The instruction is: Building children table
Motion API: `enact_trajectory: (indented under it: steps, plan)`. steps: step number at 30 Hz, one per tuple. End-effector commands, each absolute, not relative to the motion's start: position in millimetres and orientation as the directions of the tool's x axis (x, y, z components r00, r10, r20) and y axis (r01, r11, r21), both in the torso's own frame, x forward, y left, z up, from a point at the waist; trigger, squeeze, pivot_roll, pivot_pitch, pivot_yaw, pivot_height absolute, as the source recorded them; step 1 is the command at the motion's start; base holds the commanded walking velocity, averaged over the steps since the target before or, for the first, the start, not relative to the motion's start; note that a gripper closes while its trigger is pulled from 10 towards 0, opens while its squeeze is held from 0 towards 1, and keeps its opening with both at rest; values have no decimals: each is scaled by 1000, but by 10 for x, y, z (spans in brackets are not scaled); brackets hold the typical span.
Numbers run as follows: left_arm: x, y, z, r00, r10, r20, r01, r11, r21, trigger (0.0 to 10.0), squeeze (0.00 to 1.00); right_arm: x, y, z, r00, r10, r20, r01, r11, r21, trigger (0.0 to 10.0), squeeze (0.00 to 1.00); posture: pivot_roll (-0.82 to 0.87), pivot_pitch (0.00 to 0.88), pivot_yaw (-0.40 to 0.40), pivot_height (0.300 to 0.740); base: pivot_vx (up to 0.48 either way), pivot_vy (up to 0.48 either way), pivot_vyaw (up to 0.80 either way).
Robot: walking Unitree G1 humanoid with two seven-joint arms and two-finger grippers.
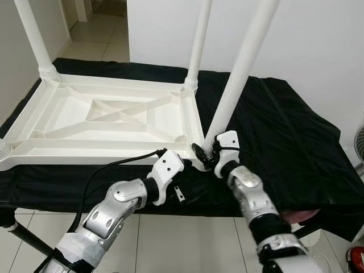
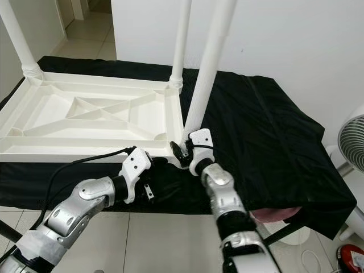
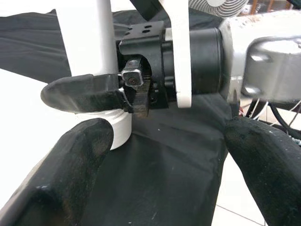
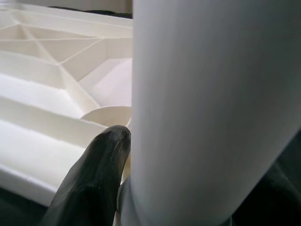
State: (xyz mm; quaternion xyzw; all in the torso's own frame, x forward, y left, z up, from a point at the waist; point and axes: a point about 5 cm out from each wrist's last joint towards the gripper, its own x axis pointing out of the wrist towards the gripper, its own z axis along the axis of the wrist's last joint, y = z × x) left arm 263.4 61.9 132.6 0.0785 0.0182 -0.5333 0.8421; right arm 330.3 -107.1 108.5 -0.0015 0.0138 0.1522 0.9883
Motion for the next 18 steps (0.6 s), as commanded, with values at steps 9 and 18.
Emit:
enact_trajectory:
  steps: [9, 18]
  plan:
    - [2610, 587, 1307, 339, -931, -139, 939, 325, 115, 10000, 0, 3121, -1137, 966, 993, 0, -120, 4, 999, 33, 10000, 0, -35, 0, -88, 740, 0, 0, 0]
    - [2644, 604, 1322, 334, -931, -146, 940, 317, 131, 10000, 0, 3114, -1117, 1060, 996, 48, -78, -44, 997, 57, 10000, 1000, -31, 0, -86, 740, 0, 0, 0]
